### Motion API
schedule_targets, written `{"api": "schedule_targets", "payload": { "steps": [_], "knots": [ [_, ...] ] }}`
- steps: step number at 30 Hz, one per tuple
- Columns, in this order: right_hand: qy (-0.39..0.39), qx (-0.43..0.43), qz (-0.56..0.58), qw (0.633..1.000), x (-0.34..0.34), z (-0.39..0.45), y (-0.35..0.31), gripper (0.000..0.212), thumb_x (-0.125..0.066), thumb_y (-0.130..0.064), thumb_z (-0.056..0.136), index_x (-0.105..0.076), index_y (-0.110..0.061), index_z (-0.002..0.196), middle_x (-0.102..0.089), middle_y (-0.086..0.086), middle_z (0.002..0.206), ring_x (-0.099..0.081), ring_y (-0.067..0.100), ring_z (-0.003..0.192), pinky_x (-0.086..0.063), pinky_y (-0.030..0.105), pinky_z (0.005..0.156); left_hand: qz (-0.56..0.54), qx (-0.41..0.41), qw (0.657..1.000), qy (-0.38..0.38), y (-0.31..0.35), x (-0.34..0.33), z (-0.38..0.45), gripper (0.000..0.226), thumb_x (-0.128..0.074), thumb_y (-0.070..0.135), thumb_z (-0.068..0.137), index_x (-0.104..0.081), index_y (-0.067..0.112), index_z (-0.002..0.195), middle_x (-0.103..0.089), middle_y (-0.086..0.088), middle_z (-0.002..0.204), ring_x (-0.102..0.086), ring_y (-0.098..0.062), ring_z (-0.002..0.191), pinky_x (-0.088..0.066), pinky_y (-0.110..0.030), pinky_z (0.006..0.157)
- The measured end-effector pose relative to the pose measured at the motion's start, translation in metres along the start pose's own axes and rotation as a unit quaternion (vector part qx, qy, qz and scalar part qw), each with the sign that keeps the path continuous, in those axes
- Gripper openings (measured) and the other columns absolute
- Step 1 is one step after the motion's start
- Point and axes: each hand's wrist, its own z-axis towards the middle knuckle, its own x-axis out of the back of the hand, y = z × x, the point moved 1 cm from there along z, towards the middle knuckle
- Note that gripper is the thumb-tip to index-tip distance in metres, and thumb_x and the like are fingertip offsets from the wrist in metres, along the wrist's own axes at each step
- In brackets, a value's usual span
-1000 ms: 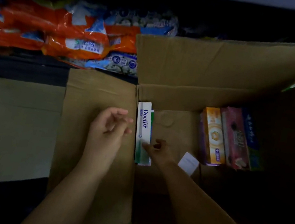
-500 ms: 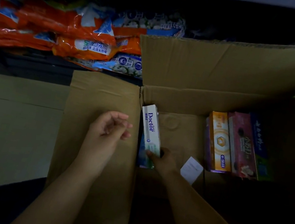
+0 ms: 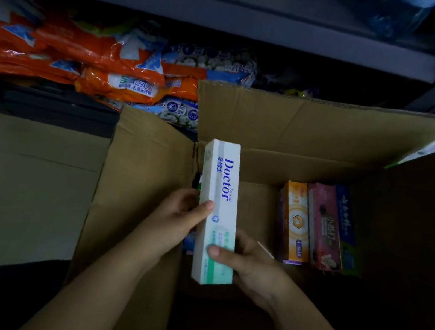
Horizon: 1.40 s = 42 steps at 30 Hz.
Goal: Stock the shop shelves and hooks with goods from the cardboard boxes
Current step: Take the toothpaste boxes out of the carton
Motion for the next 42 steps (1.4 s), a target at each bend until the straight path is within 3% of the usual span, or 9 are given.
{"api": "schedule_targets", "payload": {
  "steps": [4, 9, 14, 17, 24, 30, 34, 40, 42],
  "knots": [
    [0.037, 0.04, -0.069, 0.996, -0.015, 0.002, -0.003, 0.055, -0.081, -0.028, 0.062, -0.06, -0.027, 0.113, -0.071, -0.006, 0.107, -0.067, 0.01, 0.101, -0.054, 0.028, 0.086, -0.019, -0.034, 0.999, 0.02, 0.006, 0.005, -0.008, 0.018, -0.064, 0.016, 0.086, -0.062, 0.019, 0.103, -0.074, 0.005, 0.091, -0.07, -0.001, 0.081, -0.052, -0.014, 0.062],
    [0.046, 0.076, -0.088, 0.992, -0.019, 0.005, 0.004, 0.022, -0.066, -0.032, 0.085, -0.066, -0.019, 0.103, -0.069, -0.003, 0.093, -0.066, 0.008, 0.083, -0.052, 0.02, 0.071, -0.02, -0.07, 0.996, 0.059, 0.015, 0.026, -0.019, 0.029, -0.06, 0.0, 0.086, -0.06, 0.004, 0.115, -0.07, -0.008, 0.1, -0.067, -0.014, 0.087, -0.052, -0.032, 0.085],
    [0.178, 0.013, -0.162, 0.97, 0.015, 0.038, 0.022, 0.012, -0.05, -0.034, 0.096, -0.059, -0.028, 0.102, -0.064, -0.002, 0.1, -0.061, 0.011, 0.092, -0.051, 0.028, 0.078, -0.038, -0.062, 0.989, 0.129, 0.012, 0.053, -0.029, 0.027, -0.061, 0.01, 0.087, -0.062, 0.011, 0.114, -0.072, -0.007, 0.1, -0.069, -0.015, 0.083, -0.053, -0.029, 0.073],
    [0.231, -0.046, -0.211, 0.949, 0.038, 0.072, 0.048, 0.03, -0.057, -0.025, 0.095, -0.057, -0.008, 0.119, -0.063, 0.009, 0.112, -0.061, 0.024, 0.103, -0.05, 0.041, 0.096, -0.039, -0.052, 0.988, 0.141, -0.003, 0.059, -0.03, 0.021, -0.062, 0.013, 0.087, -0.064, 0.021, 0.106, -0.072, -0.003, 0.098, -0.07, -0.012, 0.079, -0.052, -0.028, 0.07],
    [0.214, -0.11, -0.273, 0.931, 0.025, 0.128, 0.076, 0.067, -0.061, -0.032, 0.092, -0.03, -0.004, 0.144, -0.041, 0.017, 0.144, -0.041, 0.032, 0.132, -0.034, 0.035, 0.106, -0.071, 0.004, 0.986, 0.15, -0.046, 0.068, -0.027, 0.024, -0.064, 0.018, 0.086, -0.065, 0.032, 0.105, -0.074, 0.001, 0.097, -0.071, -0.014, 0.079, -0.052, -0.032, 0.064],
    [0.201, -0.107, -0.305, 0.925, 0.025, 0.153, 0.098, 0.064, -0.053, -0.044, 0.094, -0.036, -0.006, 0.143, -0.046, 0.014, 0.142, -0.048, 0.029, 0.126, -0.036, 0.028, 0.093, -0.118, 0.033, 0.981, 0.152, -0.063, 0.079, -0.017, 0.034, -0.065, 0.026, 0.084, -0.062, 0.029, 0.117, -0.071, -0.004, 0.106, -0.069, -0.022, 0.095, -0.052, -0.039, 0.076],
    [0.186, -0.09, -0.288, 0.935, 0.032, 0.15, 0.11, 0.063, -0.049, -0.044, 0.096, -0.035, -0.006, 0.145, -0.042, 0.014, 0.147, -0.041, 0.03, 0.132, -0.03, 0.035, 0.107, -0.159, 0.036, 0.977, 0.136, -0.07, 0.081, -0.012, 0.044, -0.067, 0.032, 0.071, -0.065, 0.023, 0.114, -0.072, -0.008, 0.105, -0.069, -0.023, 0.094, -0.051, -0.04, 0.079],
    [0.18, -0.103, -0.115, 0.971, 0.052, 0.12, 0.09, 0.04, -0.063, -0.018, 0.091, -0.056, 0.002, 0.125, -0.061, 0.014, 0.126, -0.062, 0.019, 0.093, -0.051, 0.011, 0.059, -0.151, 0.034, 0.98, 0.126, -0.067, 0.08, -0.008, 0.033, -0.064, 0.029, 0.074, -0.068, 0.024, 0.106, -0.074, -0.006, 0.1, -0.069, -0.023, 0.094, -0.051, -0.041, 0.083],
    [0.145, -0.114, -0.044, 0.982, 0.053, 0.099, 0.073, 0.035, -0.066, -0.014, 0.088, -0.06, 0.0, 0.119, -0.069, 0.009, 0.113, -0.067, 0.015, 0.085, -0.055, 0.017, 0.064, -0.149, 0.038, 0.98, 0.125, -0.066, 0.079, -0.007, 0.028, -0.063, 0.025, 0.082, -0.067, 0.024, 0.11, -0.074, -0.006, 0.1, -0.068, -0.024, 0.096, -0.05, -0.044, 0.087]
  ]
}}
